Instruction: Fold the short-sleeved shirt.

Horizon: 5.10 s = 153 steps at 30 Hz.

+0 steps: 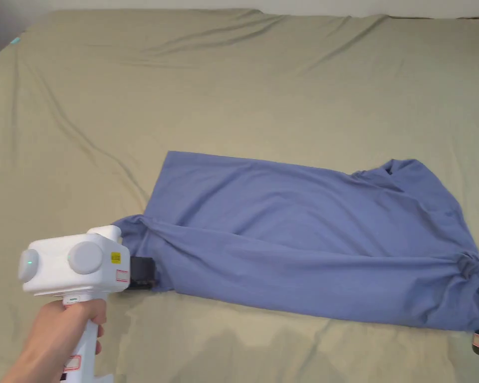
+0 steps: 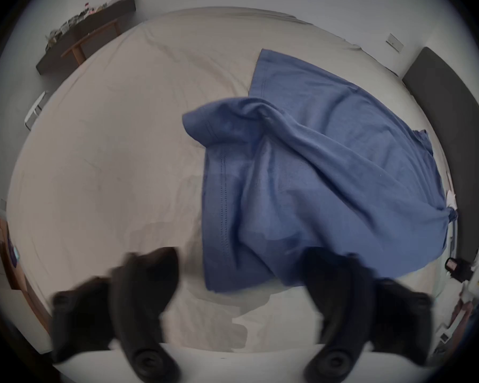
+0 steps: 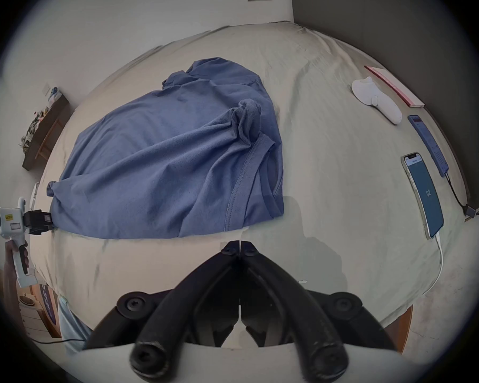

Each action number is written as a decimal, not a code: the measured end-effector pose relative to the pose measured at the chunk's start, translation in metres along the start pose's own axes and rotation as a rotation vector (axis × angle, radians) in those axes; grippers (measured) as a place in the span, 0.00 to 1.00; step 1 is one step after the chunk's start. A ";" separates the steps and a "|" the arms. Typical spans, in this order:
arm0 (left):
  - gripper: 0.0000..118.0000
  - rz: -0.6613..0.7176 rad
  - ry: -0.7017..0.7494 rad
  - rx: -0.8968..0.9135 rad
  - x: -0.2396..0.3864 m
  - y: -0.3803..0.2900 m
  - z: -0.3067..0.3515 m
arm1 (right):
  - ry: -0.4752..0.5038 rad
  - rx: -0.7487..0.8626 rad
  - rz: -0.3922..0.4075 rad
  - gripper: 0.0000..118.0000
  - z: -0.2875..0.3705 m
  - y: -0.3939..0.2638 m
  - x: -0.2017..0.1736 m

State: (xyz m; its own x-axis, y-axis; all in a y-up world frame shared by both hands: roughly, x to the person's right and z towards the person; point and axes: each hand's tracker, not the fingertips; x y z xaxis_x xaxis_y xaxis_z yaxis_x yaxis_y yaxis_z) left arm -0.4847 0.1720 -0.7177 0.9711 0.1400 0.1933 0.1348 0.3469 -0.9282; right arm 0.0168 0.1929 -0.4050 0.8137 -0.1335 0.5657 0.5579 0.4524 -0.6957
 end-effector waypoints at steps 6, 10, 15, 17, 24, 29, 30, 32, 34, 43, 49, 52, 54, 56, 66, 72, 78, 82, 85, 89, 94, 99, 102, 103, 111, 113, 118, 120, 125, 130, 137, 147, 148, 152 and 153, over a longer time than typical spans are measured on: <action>0.08 -0.026 -0.018 0.042 0.011 0.002 0.020 | -0.019 0.011 0.024 0.00 -0.002 0.008 -0.003; 0.08 -0.016 -0.036 0.024 0.011 0.006 0.026 | -0.033 0.009 0.000 0.19 -0.016 0.023 0.003; 0.08 -0.031 -0.027 0.016 0.007 0.017 0.021 | 0.054 -0.062 -0.054 0.99 -0.036 0.028 0.004; 0.08 -0.037 -0.023 0.014 0.009 0.019 0.020 | 0.055 -0.079 -0.051 0.99 -0.046 0.031 -0.002; 0.08 -0.038 -0.031 0.012 0.015 0.015 0.023 | 0.051 -0.060 0.017 0.07 -0.044 0.032 -0.009; 0.08 -0.056 -0.033 0.022 0.014 0.009 0.032 | 0.036 -0.028 0.040 0.07 -0.019 0.029 -0.020; 0.08 -0.049 -0.030 0.027 0.016 0.006 0.040 | 0.042 -0.027 0.035 0.07 -0.016 0.028 -0.020; 0.08 -0.042 -0.039 0.032 0.014 0.004 0.047 | 0.056 -0.017 0.015 0.07 -0.015 0.026 -0.014; 0.08 -0.054 -0.035 0.036 0.011 0.006 0.052 | 0.072 -0.011 -0.004 0.07 -0.007 0.023 -0.011; 0.08 -0.105 -0.032 0.030 -0.003 -0.061 0.085 | 0.071 -0.046 0.000 0.07 0.026 -0.021 0.014; 0.08 -0.091 -0.048 -0.032 -0.023 -0.123 0.104 | 0.070 -0.087 -0.002 0.07 0.055 -0.074 0.033; 0.08 -0.101 -0.031 -0.075 -0.024 -0.145 0.102 | 0.058 -0.105 -0.001 0.07 0.059 -0.087 0.035; 0.08 -0.092 -0.051 -0.066 -0.024 -0.151 0.102 | 0.056 -0.107 -0.010 0.07 0.058 -0.090 0.036; 0.36 -0.026 -0.087 -0.042 -0.029 -0.147 0.102 | 0.052 -0.108 -0.030 0.45 0.057 -0.086 0.037; 0.88 -0.022 -0.020 0.149 -0.033 -0.071 0.137 | 0.055 0.158 -0.024 0.73 0.113 -0.035 0.030; 0.00 -0.061 -0.035 0.245 0.013 0.000 0.117 | 0.081 0.209 -0.033 0.00 0.094 0.013 0.001; 0.98 -0.077 0.037 0.158 0.026 0.079 0.033 | 0.099 0.178 -0.005 0.00 0.063 0.044 -0.022; 0.97 -0.089 0.115 0.063 0.038 0.113 -0.027 | 0.072 0.134 0.005 0.00 0.033 0.059 -0.022; 0.88 -0.077 0.120 0.038 0.043 0.123 -0.056 | 0.059 0.105 -0.008 0.00 0.012 0.074 -0.017; 0.59 -0.098 0.101 0.029 0.052 0.117 -0.055 | 0.016 0.085 -0.004 0.00 -0.007 0.092 -0.006; 0.02 -0.116 0.073 0.088 0.053 0.123 -0.035 | -0.028 0.070 0.032 0.00 -0.031 0.122 0.008; 0.02 -0.136 0.072 0.065 0.060 0.125 -0.031 | -0.092 0.068 0.016 0.00 -0.047 0.148 0.022; 0.02 -0.112 0.055 0.049 0.065 0.120 -0.023 | -0.130 0.025 0.032 0.01 -0.066 0.162 0.028; 0.02 -0.111 0.056 0.049 0.065 0.118 -0.023 | -0.131 0.009 0.034 0.31 -0.075 0.167 0.031; 0.02 -0.110 0.060 0.035 0.065 0.120 -0.026 | -0.110 -0.171 0.103 0.95 -0.128 0.170 0.027; 0.02 -0.111 0.061 0.029 0.065 0.119 -0.026 | -0.075 -0.183 0.103 0.76 -0.130 0.168 0.028; 0.02 -0.109 0.057 0.021 0.054 0.125 -0.032 | -0.088 -0.050 0.100 0.00 -0.093 0.163 0.032; 0.02 -0.103 0.054 0.023 0.051 0.123 -0.029 | -0.040 -0.084 0.069 0.00 -0.085 0.155 0.038; 0.02 -0.070 0.030 0.061 0.041 0.115 -0.003 | -0.020 -0.013 0.023 0.00 -0.062 0.152 0.041; 0.02 -0.082 -0.017 0.110 0.029 0.096 0.040 | 0.017 0.058 0.039 0.00 -0.020 0.142 0.041; 0.02 -0.041 -0.071 0.174 0.009 0.035 0.104 | 0.056 0.144 0.082 0.00 0.048 0.108 0.049; 0.02 -0.017 -0.126 0.225 -0.038 -0.057 0.153 | 0.082 0.240 0.140 0.00 0.111 0.005 0.067; 0.02 -0.014 -0.132 0.233 -0.041 -0.069 0.156 | 0.084 0.240 0.134 0.00 0.112 -0.005 0.071; 0.02 -0.006 -0.134 0.233 -0.055 -0.114 0.162 | 0.098 0.204 0.081 0.00 0.114 -0.054 0.087; 0.02 0.001 -0.136 0.231 -0.059 -0.123 0.161 | 0.085 0.190 0.066 0.00 0.111 -0.063 0.091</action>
State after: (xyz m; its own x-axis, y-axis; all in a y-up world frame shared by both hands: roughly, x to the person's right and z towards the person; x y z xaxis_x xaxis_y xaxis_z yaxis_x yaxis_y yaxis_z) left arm -0.5899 0.2706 -0.5639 0.9337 0.2584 0.2478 0.0702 0.5467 -0.8344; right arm 0.0371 0.2501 -0.2606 0.8626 -0.1684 0.4770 0.4690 0.6196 -0.6294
